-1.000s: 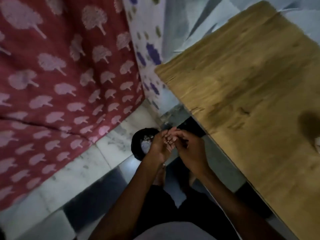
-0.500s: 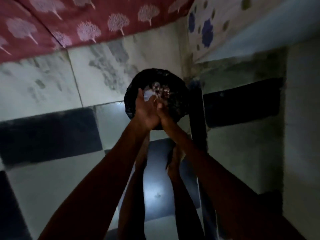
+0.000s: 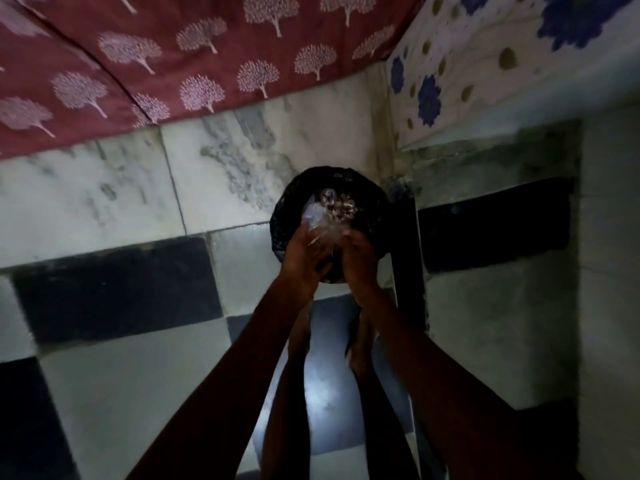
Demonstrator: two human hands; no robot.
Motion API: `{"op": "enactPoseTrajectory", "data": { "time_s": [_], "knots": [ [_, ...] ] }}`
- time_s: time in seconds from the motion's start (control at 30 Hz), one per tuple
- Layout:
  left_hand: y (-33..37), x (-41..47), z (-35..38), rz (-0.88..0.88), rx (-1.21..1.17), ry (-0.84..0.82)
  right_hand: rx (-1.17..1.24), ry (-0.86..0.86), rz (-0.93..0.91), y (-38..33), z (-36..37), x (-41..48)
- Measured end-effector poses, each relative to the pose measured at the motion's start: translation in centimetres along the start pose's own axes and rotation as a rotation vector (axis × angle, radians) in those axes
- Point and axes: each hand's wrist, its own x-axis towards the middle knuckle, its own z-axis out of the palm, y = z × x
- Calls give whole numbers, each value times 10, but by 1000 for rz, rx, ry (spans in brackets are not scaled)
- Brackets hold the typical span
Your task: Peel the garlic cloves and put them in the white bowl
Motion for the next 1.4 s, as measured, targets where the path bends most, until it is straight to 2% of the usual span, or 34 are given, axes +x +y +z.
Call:
{"op": "enactPoseTrajectory", "data": {
  "time_s": [0.17, 0.33, 0.47, 0.6, 0.8, 1.03, 1.3, 1.4],
  "knots": [
    [13, -82, 12, 110, 162, 4, 55, 34, -81, -52, -37, -83],
    [29, -229, 68, 270, 430, -30, 242, 40, -188, -133, -108, -232],
    [24, -368, 115, 351, 691, -151, 370, 120, -267, -176, -174, -356],
    [-13, -459, 141, 434, 873, -268, 488, 219, -302, -179, -232, -451],
    [-92, -538, 190, 469, 1074, -459, 701, 509, -316, -130, -313, -554],
    [-219, -572, 261, 456, 1297, -752, 912, 824, -278, -31, -393, -626],
    [-390, -571, 314, 530, 1490, -960, 976, 974, -241, 89, -484, -667],
    [-442, -553, 326, 642, 1587, -975, 963, 1012, -209, 127, -512, -668]
  ]
}}
